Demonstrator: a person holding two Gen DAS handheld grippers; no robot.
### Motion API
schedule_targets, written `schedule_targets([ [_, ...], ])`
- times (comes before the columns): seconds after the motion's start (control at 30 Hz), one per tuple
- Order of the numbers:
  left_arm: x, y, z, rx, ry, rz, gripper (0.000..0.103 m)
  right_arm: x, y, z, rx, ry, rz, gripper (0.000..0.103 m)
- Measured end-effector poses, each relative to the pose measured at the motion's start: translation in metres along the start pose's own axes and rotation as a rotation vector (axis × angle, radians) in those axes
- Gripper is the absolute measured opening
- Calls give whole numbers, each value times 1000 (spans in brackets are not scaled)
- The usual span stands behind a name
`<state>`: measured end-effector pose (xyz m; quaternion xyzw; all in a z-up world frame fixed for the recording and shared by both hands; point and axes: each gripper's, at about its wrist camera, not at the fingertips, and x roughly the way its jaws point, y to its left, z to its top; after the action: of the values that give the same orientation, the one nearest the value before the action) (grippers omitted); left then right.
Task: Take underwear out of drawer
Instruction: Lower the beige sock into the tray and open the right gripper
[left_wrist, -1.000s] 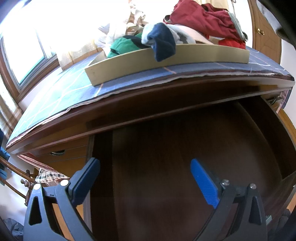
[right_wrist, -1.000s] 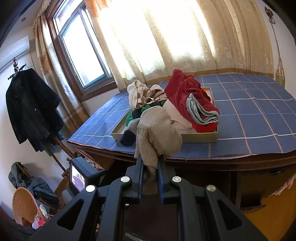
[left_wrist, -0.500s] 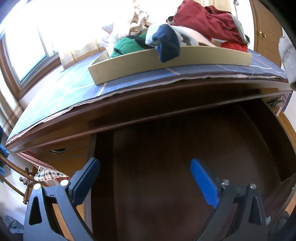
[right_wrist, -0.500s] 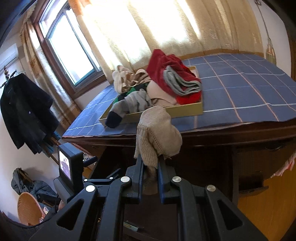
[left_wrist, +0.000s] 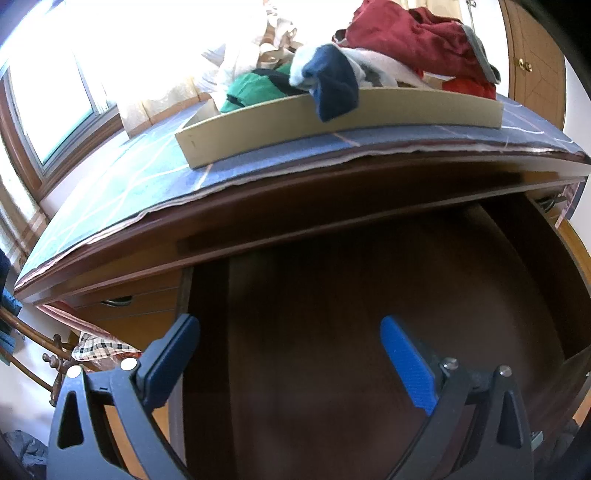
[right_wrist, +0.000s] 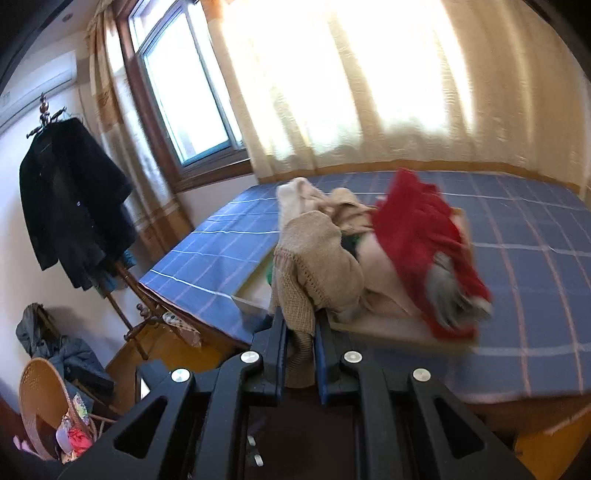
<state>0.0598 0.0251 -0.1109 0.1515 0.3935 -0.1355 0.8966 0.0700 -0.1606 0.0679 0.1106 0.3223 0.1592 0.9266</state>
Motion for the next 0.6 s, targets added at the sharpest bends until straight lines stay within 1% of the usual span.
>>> schedule_targets([
  [0.13,0,2,0,-9,2,-11,100,50,17,17,-32,72,43,14],
  [0.3,1,7,1,-19,4,-30,100,102,43,24,-114,159,78,14],
  [0.37,1,8,1,-25,4,-36,100,123,49,26,-116,207,101,14],
  [0.43,1,8,1,-29,7,-39,100,143,53,26,-124,248,103,14],
  [0.6,5,13,3,-49,23,-51,100,177,55,27,-138,303,81,14],
])
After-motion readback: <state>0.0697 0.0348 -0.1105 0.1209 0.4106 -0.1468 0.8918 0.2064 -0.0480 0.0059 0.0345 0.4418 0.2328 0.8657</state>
